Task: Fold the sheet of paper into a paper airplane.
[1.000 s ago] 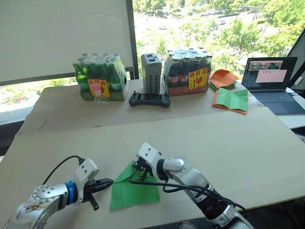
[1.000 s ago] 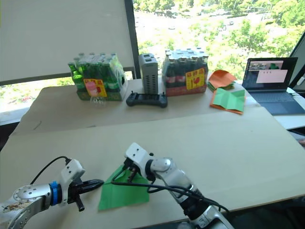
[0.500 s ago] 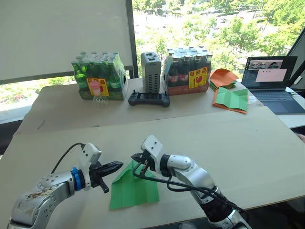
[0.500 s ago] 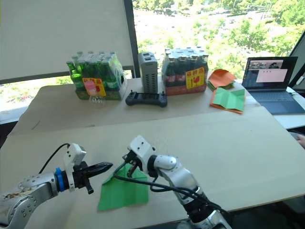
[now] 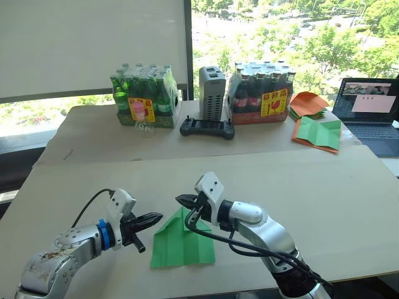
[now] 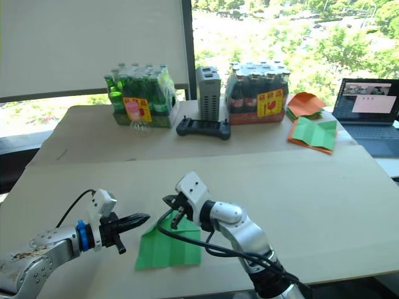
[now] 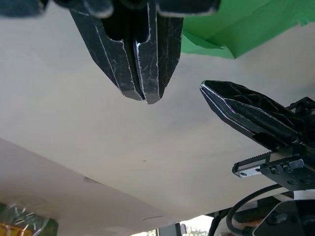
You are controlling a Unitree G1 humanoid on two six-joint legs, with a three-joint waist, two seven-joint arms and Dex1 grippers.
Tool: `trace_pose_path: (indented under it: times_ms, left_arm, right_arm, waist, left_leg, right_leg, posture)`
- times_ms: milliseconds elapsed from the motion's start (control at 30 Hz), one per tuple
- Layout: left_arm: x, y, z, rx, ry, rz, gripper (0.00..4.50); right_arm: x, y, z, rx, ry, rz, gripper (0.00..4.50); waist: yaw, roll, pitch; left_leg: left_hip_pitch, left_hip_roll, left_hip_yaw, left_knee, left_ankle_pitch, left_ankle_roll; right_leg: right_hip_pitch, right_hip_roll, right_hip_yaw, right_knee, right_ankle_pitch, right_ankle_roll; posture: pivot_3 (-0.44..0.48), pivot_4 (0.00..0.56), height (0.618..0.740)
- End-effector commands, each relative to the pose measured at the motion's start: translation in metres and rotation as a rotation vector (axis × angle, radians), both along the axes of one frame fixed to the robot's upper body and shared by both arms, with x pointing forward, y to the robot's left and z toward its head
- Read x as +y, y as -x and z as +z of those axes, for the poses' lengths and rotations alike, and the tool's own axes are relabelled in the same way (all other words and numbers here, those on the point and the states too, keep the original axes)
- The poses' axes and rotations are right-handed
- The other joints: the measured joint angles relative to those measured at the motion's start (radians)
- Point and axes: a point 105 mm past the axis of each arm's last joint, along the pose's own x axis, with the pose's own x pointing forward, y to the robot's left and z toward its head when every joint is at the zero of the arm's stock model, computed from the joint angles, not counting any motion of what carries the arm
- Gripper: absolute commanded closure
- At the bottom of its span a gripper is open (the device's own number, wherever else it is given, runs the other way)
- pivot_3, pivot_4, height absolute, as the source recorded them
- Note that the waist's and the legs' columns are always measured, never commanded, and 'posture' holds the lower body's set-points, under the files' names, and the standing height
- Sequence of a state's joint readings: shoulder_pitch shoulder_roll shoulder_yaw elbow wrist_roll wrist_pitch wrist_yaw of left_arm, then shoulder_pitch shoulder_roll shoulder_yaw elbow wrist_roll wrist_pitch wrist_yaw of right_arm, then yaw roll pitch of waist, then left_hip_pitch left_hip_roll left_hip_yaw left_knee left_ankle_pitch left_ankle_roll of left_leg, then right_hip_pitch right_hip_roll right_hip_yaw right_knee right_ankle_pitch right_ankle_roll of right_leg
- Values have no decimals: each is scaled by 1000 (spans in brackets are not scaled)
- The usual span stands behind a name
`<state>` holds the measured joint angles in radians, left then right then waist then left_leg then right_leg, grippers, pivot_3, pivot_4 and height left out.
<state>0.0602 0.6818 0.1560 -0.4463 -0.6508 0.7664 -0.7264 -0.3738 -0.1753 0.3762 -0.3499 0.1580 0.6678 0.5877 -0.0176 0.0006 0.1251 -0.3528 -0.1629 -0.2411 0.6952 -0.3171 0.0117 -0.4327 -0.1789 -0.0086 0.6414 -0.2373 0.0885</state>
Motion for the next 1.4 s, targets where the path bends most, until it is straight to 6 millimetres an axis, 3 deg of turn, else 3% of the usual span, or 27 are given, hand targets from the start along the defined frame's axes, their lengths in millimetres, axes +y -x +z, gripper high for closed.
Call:
trace_pose_path:
  times_ms: [33, 200, 367, 433, 533, 567, 600, 700, 900, 1067, 1267, 1400]
  left_arm:
    - [-8, 2, 0, -23, -24, -55, 4481]
    - [-16, 1, -6, -17, -26, -89, 4481]
    - [-19, -1, -17, 1, -59, -117, 4481]
    - [-19, -1, -18, 1, -61, -121, 4481]
    - [-18, -4, -20, 1, -80, -126, 4481]
    - [-18, -4, -21, 3, -81, -128, 4481]
    - [-18, -5, -22, 5, -86, -130, 4481]
    - [-23, -6, -23, 2, -89, -153, 4481]
    - [-31, -11, -17, -17, -81, -179, 4481]
    - [-33, -10, -24, -2, -116, -210, 4481]
    - [-36, -14, -31, 4, -146, -228, 4481]
    - [-36, -14, -34, 8, -158, -234, 4481]
  right_arm:
    - [-14, 3, 7, -21, -4, -10, 4500]
    - [-33, 11, 3, -12, 33, -3, 4500]
    - [-38, 23, 2, -28, 65, 37, 4500]
    - [-39, 26, 2, -28, 65, 47, 4500]
    - [-44, 32, 0, 8, 65, 46, 4500]
    - [-48, 34, -2, 18, 79, 47, 4500]
    - [-53, 35, -6, 26, 102, 44, 4500]
    - [-72, 41, -19, 64, 206, 60, 4500]
    - [-91, 58, -22, 122, 268, 135, 4500]
    - [-106, 75, -30, 212, 321, 164, 4500]
    - [-123, 67, -53, 204, 466, 70, 4500]
    - [-116, 69, -61, 215, 465, 61, 4500]
  waist:
    - [5, 0, 0]
    - [11, -1, 1]
    - [8, -2, 1]
    - [1, -3, 2]
    - [8, 0, 2]
    - [20, 1, 3]
    - [28, 0, 3]
    - [42, -2, 3]
    - [43, -3, 4]
    - [43, -4, 4]
    - [54, -6, 5]
    - [55, -8, 4]
  left_leg:
    - [-1, 2, 2, -1, 0, -1]
    - [-1, 5, 12, -1, 1, -2]
    - [0, 7, 21, -2, 0, -1]
    - [-7, 4, 15, 1, -1, 2]
    - [-15, -5, 5, 10, 1, 11]
    - [-13, -11, 4, 13, 1, 12]
    - [-14, -13, 4, 16, 1, 11]
    - [-14, -13, 5, 16, 1, 11]
    - [-16, 1, 20, 15, 0, 7]
    - [-15, 3, 24, 15, -2, 7]
    - [-14, 3, 27, 15, -2, 7]
    - [-12, 4, 28, 14, -2, 7]
  right_leg:
    - [-1, 0, 1, 0, 0, 0]
    - [-5, 3, 11, 0, 0, 0]
    - [-7, 5, 20, 0, 0, 0]
    - [0, -11, 13, 1, -3, 3]
    - [11, -35, -16, 6, -11, 9]
    - [4, -19, -4, 7, -9, 7]
    - [0, -17, 1, 6, -7, 7]
    - [1, -17, 3, 2, -5, 9]
    - [-4, -9, 11, 3, -6, 10]
    - [-6, -4, 17, 2, -6, 10]
    - [-6, -4, 20, 1, -4, 11]
    - [-5, -3, 21, 1, -4, 11]
  posture:
    - [0, 150, 725]
    - [0, 150, 725]
    - [0, 150, 722]
    - [0, 150, 719]
    - [0, 150, 719]
    - [0, 150, 719]
    - [0, 150, 719]
    - [0, 150, 719]
    - [0, 150, 719]
    - [0, 150, 719]
    - [0, 150, 719]
    - [0, 150, 719]
